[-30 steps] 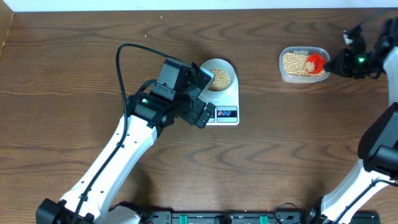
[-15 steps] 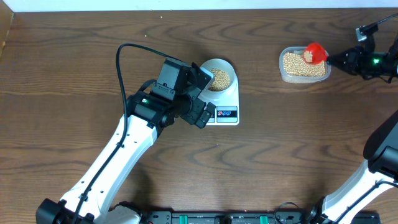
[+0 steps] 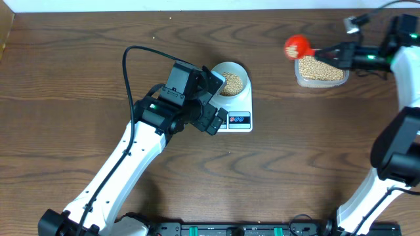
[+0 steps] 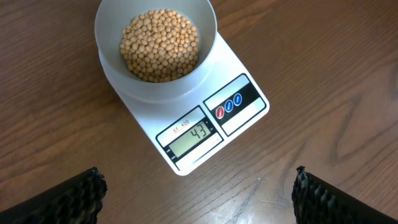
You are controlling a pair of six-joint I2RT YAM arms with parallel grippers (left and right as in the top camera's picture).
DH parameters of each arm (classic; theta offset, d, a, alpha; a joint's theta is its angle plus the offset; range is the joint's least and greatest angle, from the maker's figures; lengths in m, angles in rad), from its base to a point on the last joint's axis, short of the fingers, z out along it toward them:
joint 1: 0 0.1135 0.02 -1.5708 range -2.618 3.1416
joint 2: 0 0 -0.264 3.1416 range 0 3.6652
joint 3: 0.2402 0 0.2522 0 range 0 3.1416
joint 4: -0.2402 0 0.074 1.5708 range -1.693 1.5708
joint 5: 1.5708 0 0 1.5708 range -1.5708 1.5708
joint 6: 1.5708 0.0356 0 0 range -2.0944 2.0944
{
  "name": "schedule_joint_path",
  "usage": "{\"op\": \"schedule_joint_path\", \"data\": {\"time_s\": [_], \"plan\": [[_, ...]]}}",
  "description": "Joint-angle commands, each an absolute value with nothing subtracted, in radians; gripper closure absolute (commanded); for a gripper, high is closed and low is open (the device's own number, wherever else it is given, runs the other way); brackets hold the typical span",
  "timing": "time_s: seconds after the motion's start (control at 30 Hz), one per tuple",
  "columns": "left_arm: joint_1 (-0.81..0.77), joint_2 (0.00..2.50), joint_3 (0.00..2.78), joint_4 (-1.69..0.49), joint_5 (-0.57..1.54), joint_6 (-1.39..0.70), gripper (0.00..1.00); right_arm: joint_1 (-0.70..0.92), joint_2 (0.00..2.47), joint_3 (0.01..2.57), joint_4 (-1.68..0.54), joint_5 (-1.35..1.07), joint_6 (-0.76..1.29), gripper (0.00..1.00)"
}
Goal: Scoop item into bowl and weigh 50g on scale
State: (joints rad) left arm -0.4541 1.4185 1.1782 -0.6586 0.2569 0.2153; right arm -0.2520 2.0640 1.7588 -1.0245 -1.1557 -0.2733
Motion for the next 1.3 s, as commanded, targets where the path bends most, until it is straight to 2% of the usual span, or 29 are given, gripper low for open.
{"op": "schedule_joint_path", "data": {"time_s": [0.0, 0.47, 0.63, 1.27], "plan": [[-0.450, 1.426, 1.178, -0.662, 0.262, 0.232, 0.02, -0.176, 2.072, 1.770, -1.006, -1.170, -0.292, 0.99], [-0.450, 1.426, 1.178, -0.662, 0.262, 0.232, 0.02, 0.058, 2.072, 1.771, -0.931, -0.981, -0.294, 0.99], [-0.450, 1.426, 1.178, -0.662, 0.262, 0.232, 0.02, 0.130, 2.069, 1.773, -0.900, -0.830, -0.294, 0.99], [-0.450, 1.426, 1.178, -0.662, 0.262, 0.232, 0.02, 0.294, 1.984, 1.773, -0.856, -0.490, -0.356, 0.99]]}}
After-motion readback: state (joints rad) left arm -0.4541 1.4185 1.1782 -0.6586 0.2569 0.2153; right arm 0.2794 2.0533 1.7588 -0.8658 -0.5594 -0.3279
